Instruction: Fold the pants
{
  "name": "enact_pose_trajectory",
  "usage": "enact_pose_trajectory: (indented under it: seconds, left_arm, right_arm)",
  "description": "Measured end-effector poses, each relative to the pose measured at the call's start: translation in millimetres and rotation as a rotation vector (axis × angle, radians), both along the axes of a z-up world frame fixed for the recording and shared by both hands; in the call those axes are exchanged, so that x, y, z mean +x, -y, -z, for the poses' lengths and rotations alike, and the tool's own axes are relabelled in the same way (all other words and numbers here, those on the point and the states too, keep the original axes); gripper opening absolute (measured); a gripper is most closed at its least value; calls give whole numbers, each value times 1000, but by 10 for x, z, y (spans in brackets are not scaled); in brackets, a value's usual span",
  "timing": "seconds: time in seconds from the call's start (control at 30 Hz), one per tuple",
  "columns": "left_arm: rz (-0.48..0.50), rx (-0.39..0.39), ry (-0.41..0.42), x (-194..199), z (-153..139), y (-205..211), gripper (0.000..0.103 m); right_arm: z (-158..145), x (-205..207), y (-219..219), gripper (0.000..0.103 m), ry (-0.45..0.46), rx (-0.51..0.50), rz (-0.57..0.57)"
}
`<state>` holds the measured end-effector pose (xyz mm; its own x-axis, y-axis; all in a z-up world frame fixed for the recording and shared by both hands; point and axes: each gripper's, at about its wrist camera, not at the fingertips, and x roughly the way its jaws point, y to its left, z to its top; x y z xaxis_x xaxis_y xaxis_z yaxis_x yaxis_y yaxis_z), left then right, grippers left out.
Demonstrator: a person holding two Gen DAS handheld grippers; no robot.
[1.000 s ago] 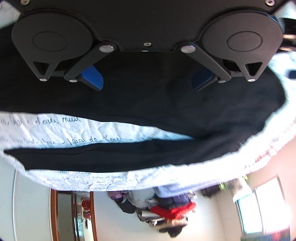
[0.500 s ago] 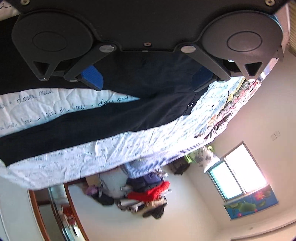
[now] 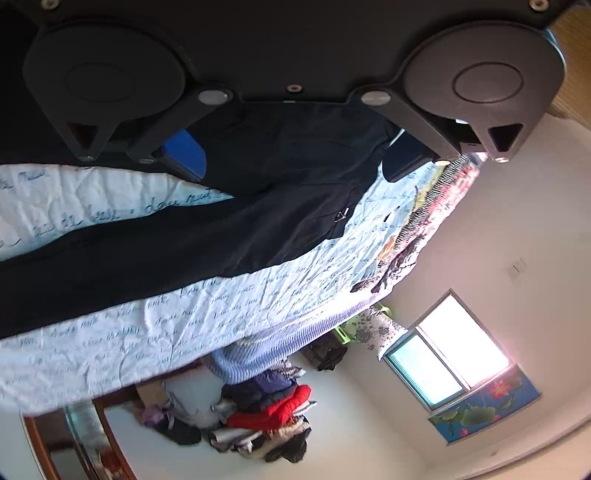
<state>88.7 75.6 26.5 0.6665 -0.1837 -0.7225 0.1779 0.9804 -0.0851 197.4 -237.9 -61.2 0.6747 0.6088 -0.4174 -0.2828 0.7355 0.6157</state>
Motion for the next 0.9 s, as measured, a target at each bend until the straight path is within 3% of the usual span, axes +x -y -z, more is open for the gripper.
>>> enact_pose_trajectory:
  seconds: [0.13,0.27,0.37,0.47,0.63,0.67,0.7,0.73,0.9]
  left_arm:
    - [11,-13,74,421,-222,-432,103]
    - [-35,-108,29,1072,-279,-973,100]
    - [-75,-224,-10,1525,-245,-1347,99]
    - [-88,-291,-22,1894,-181,-1605,97]
    - [-103,-408,-53,2357,84,-1903,95]
    - [-104,-411,-74,2445,154,-1929,91]
    - [-118,-399,-81,2506,206,-1957,80]
    - [-125,-381,-87,2551,258,-2000,78]
    - [-109,-343,-150,2836,503,-2075,80]
  right_arm:
    - [95,375,-38,103,-87,93,-53]
    - [174,782,-127,103,-173,156,-110]
    - [148,1110,-156,103,-172,189,-126]
    - [94,1408,-183,103,-172,226,-156]
    - [108,1846,-292,103,-163,186,-225]
    - [134,1935,-313,103,-173,177,-235]
    - [169,2028,-333,102,-184,172,-246]
    - [211,2115,-346,102,-194,167,-251]
    - [413,2483,-423,102,-238,82,-289]
